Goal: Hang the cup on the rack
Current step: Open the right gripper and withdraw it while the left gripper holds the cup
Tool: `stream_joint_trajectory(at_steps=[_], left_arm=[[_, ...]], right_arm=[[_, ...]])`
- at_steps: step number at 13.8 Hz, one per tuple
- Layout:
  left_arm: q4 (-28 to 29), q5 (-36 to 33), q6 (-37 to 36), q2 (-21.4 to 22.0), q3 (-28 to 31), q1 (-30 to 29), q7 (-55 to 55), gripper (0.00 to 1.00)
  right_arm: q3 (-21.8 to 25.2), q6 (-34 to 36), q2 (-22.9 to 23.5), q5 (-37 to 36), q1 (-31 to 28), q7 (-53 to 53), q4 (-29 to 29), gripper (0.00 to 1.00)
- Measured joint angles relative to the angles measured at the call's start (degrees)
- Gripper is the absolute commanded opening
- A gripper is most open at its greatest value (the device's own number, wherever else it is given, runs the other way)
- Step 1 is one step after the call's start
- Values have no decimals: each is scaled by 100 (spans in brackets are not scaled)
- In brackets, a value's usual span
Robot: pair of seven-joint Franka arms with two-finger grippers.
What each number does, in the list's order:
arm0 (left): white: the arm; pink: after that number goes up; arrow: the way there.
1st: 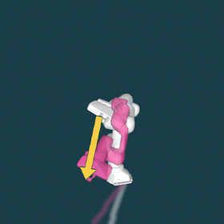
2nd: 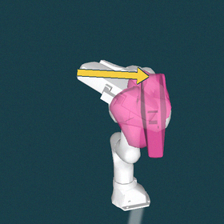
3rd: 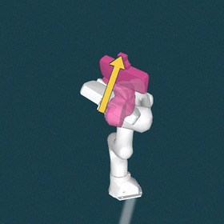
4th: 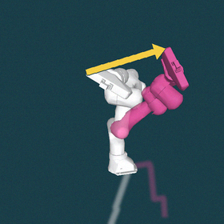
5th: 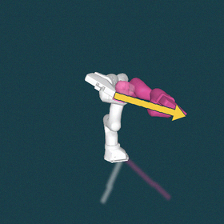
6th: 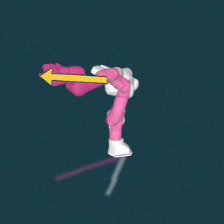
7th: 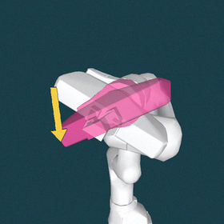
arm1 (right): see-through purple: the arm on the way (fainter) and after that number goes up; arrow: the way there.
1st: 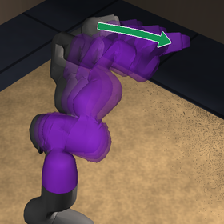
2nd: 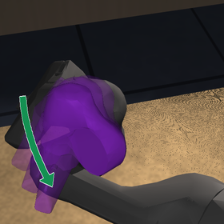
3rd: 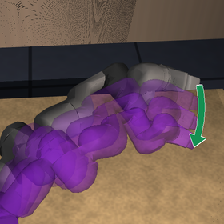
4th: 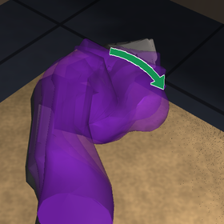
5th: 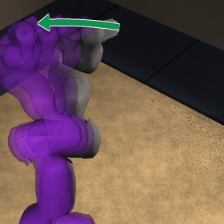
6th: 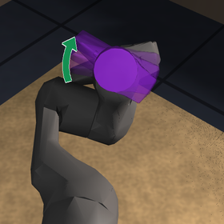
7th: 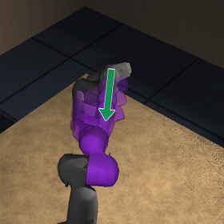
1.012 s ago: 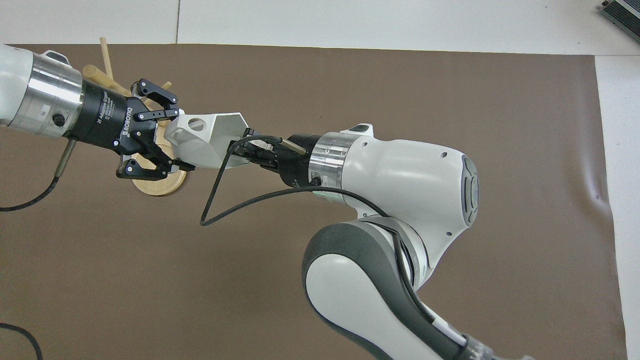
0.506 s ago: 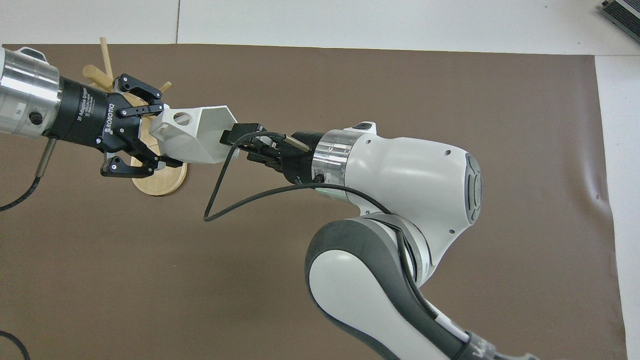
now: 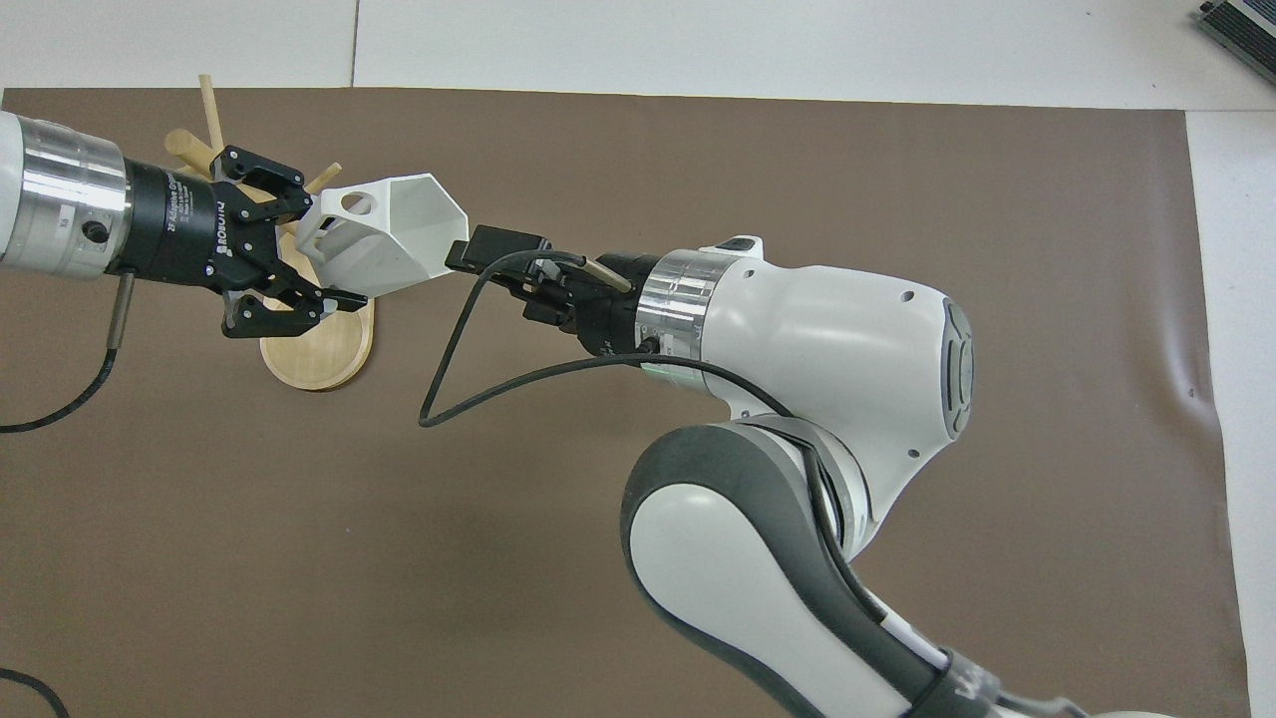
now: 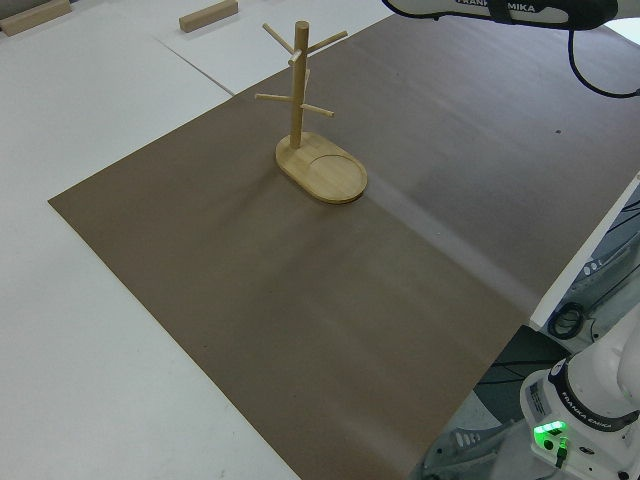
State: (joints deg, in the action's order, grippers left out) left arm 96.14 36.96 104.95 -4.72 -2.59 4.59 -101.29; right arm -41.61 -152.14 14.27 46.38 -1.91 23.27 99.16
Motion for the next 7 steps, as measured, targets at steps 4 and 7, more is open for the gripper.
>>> stream_joint_trajectory(at_steps=[4,7], left_arm=[[618,-257,830,210,5,-9,-971,0],[1069,-423,1446,343,2,-10,-1663,0]], right_arm=[[103,-2,-1,0,-6,0,4,100],[381,-1,-4,-203,-4,-296,105,100]])
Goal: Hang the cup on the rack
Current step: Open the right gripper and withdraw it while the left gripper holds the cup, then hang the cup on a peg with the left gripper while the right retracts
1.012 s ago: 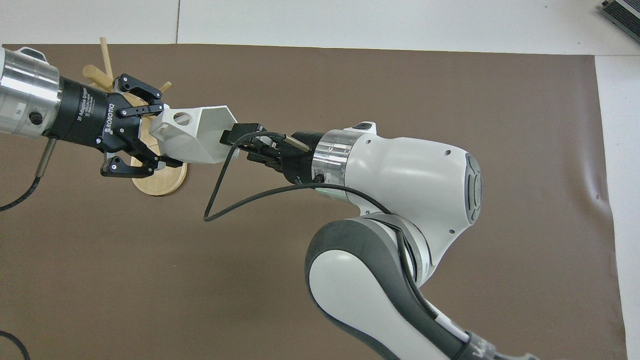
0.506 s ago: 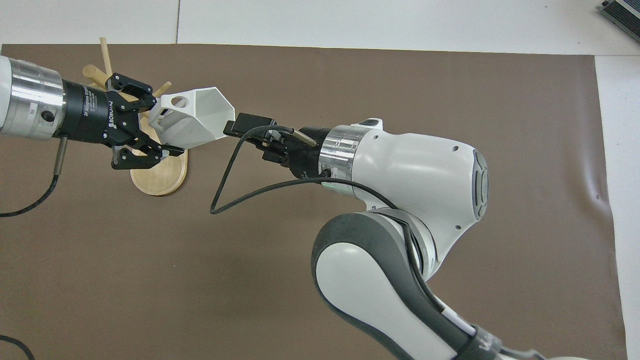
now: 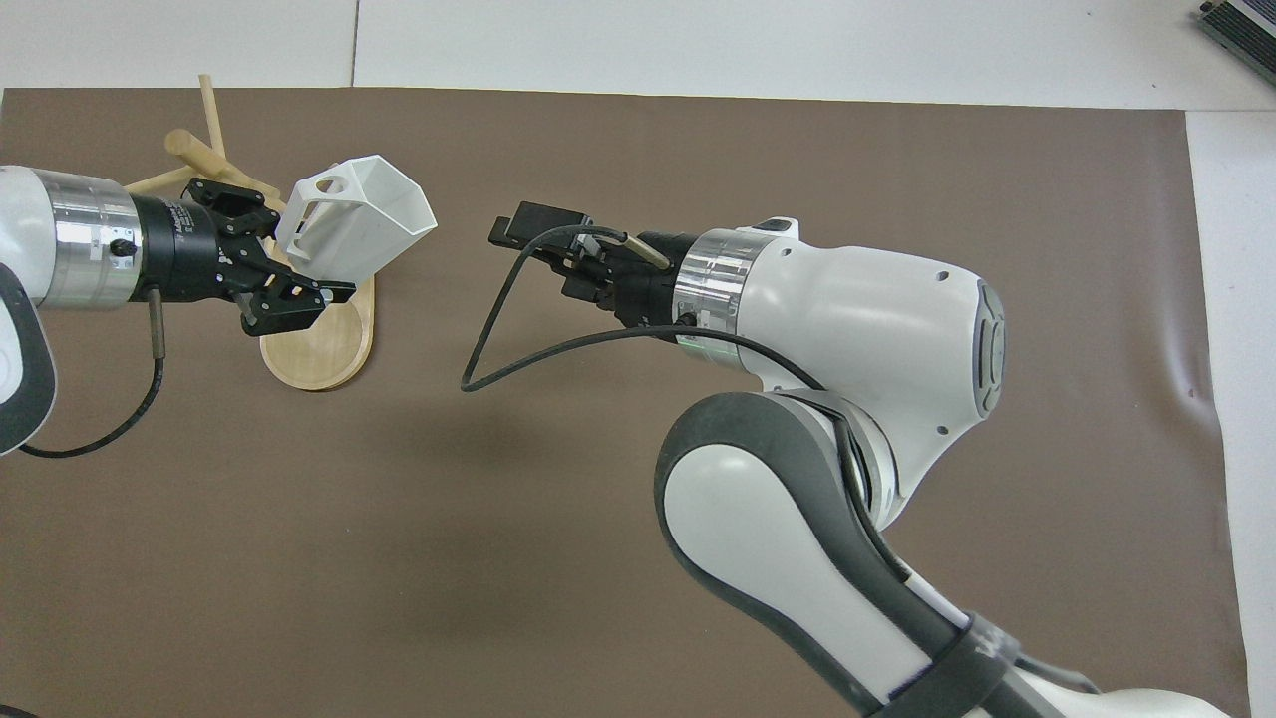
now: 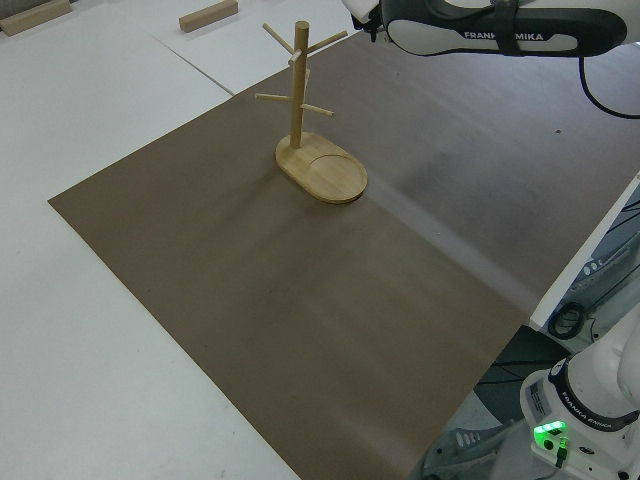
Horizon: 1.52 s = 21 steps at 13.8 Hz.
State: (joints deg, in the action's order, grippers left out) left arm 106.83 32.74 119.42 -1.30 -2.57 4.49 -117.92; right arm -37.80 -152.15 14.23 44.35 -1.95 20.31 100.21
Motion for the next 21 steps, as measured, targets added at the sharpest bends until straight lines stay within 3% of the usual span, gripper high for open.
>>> stream_joint_trajectory(at_steps=[5,8,10,14,21], left_arm=[[438,-40,595,64,4,-9,-573,0],[637,-46,956,65,3,-14,-753,0],[718,-46,1117,65,4,-31,-865,0],[837,-47,1314,65,17,-145,-988,0],[958,-47,1681,56,-1,-157,-1496,0]], right_arm=[[830,245,-83,-402,-2,-567,305,100],[1323,862,-227,-487,-11,-617,398,100],[1549,1189,-325,-1086,-15,-686,467,100],[1967,1753,-394,-3195,-14,-731,529,100],[2714,2762,-526,-4321,-29,-1145,519,100]])
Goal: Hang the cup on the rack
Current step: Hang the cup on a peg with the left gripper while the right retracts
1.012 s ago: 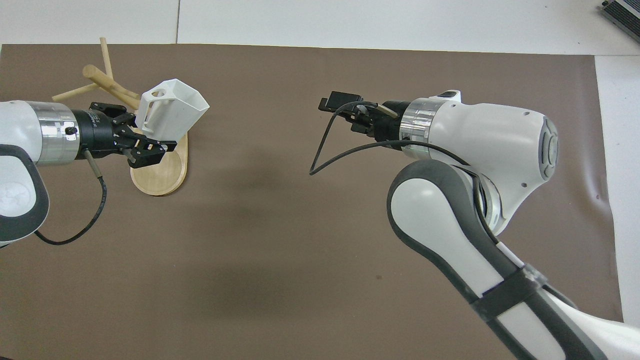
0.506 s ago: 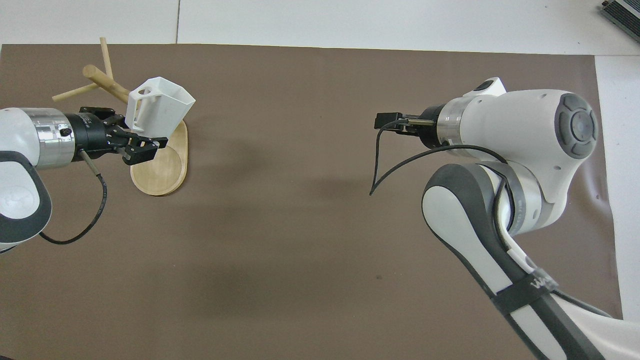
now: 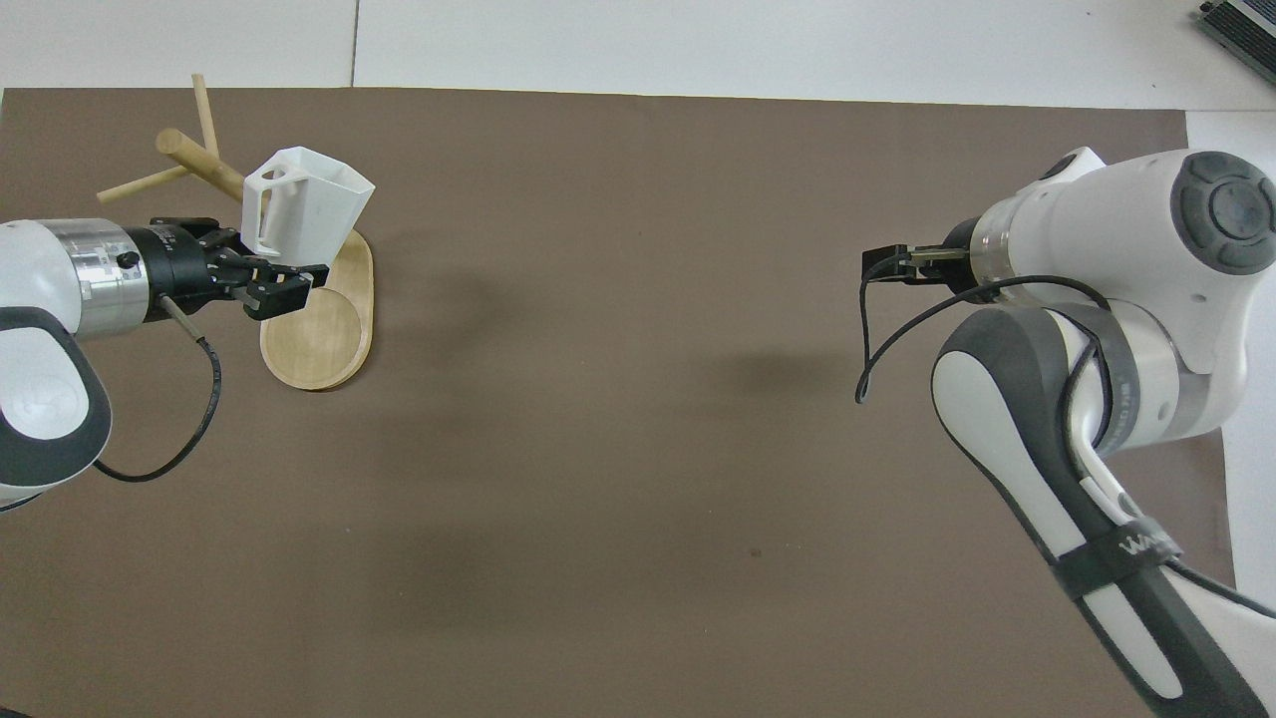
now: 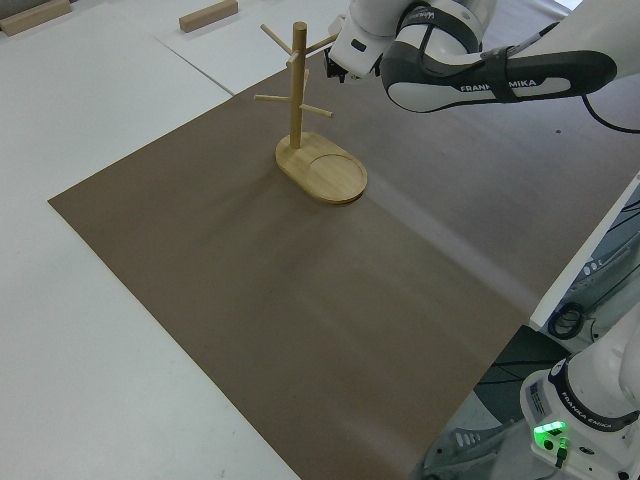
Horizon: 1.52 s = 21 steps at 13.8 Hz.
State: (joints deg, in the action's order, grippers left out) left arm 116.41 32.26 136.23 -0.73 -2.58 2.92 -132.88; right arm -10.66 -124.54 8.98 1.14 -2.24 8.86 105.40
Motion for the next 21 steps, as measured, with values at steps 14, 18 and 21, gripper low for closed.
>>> stream_joint_trajectory(at_steps=[14,18,21], left_arm=[[104,0,708,-256,-11,-13,-914,0],[104,0,812,-320,11,-61,-1207,0],[105,0,865,-362,10,-99,-1458,0]], right_arm=[[505,1792,-195,-262,-18,-23,-706,100],[698,2006,-204,-302,-23,-266,-902,100],[787,2070,-234,-389,-25,-278,-946,100]])
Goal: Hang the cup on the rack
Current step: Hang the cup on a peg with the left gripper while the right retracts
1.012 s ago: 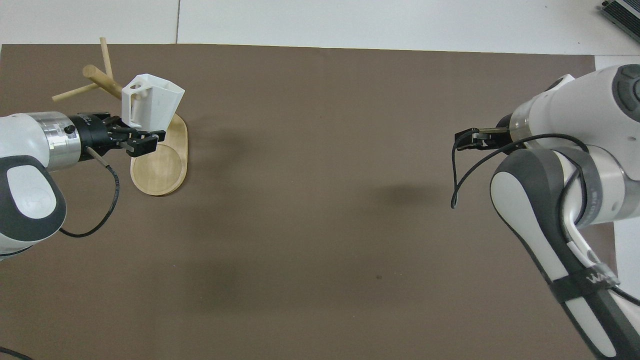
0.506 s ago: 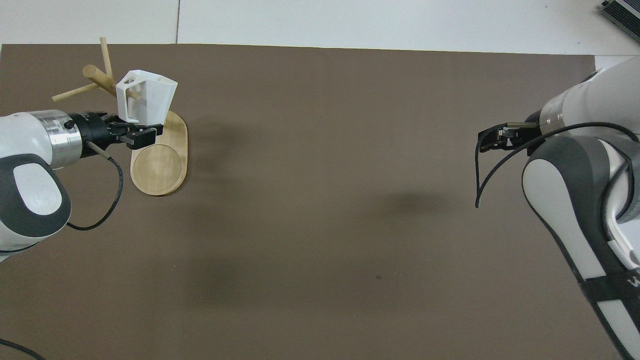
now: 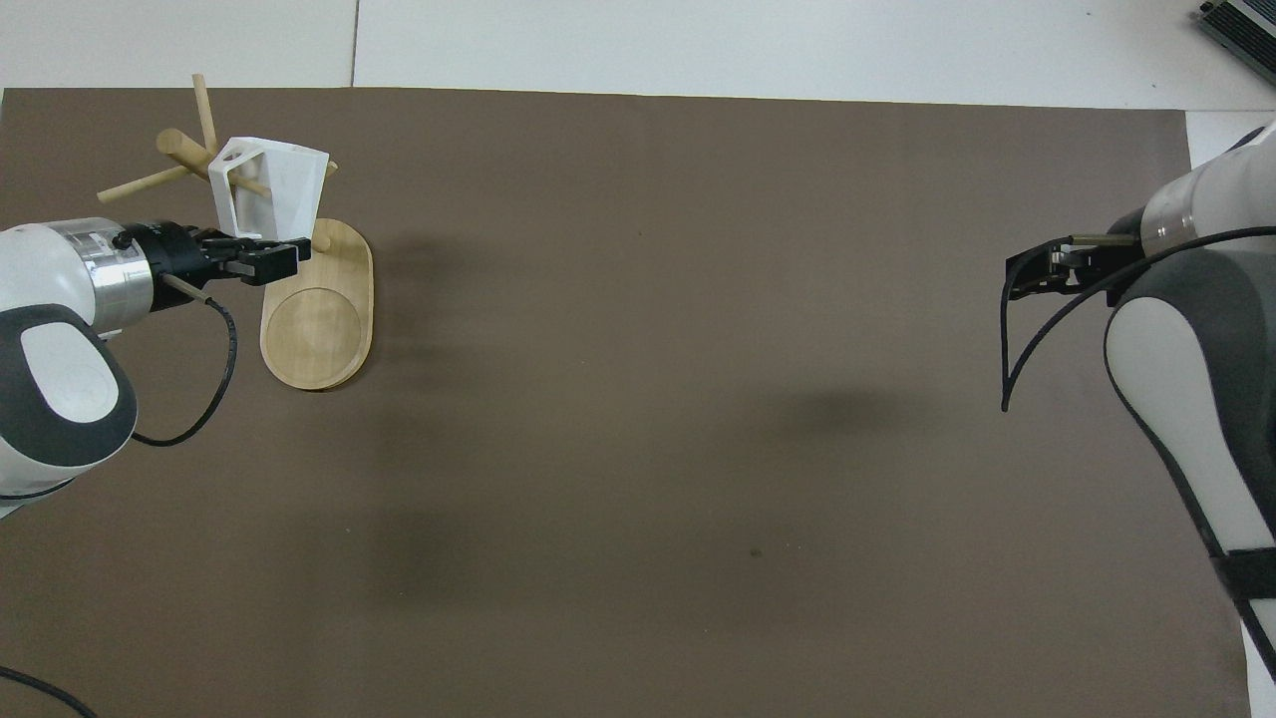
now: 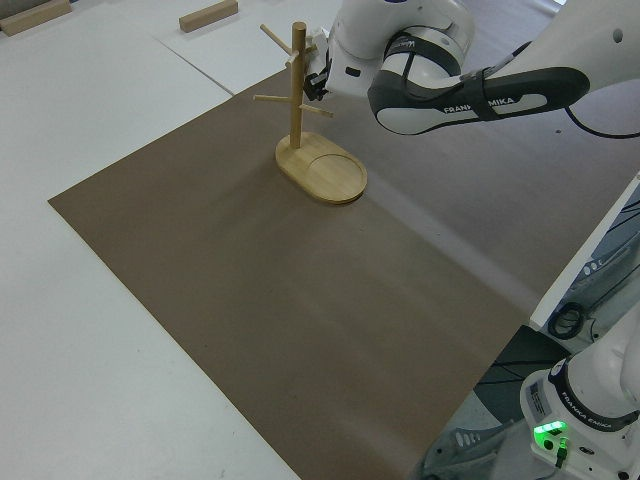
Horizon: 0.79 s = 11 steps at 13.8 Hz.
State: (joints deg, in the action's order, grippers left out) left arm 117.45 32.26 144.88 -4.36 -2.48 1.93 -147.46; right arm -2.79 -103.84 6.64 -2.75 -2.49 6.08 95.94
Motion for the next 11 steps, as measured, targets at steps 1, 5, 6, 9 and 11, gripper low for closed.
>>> stream_joint_trajectory(at_steps=[1,5,6,9,11], left_arm=[[0,0,8,-13,-5,0,-47,0],[31,0,45,-41,-26,0,-213,0],[47,0,60,-41,-27,0,-234,0],[64,0,73,-41,-32,0,-287,15],[66,0,73,-41,-39,2,-306,49]], right_arm=[[20,34,-22,-44,0,0,-11,100],[63,499,-117,-81,-1,0,-380,100],[100,541,-136,-81,-1,0,-432,100],[201,574,-176,-81,-2,0,-472,100],[201,610,-207,-81,1,0,-480,100]])
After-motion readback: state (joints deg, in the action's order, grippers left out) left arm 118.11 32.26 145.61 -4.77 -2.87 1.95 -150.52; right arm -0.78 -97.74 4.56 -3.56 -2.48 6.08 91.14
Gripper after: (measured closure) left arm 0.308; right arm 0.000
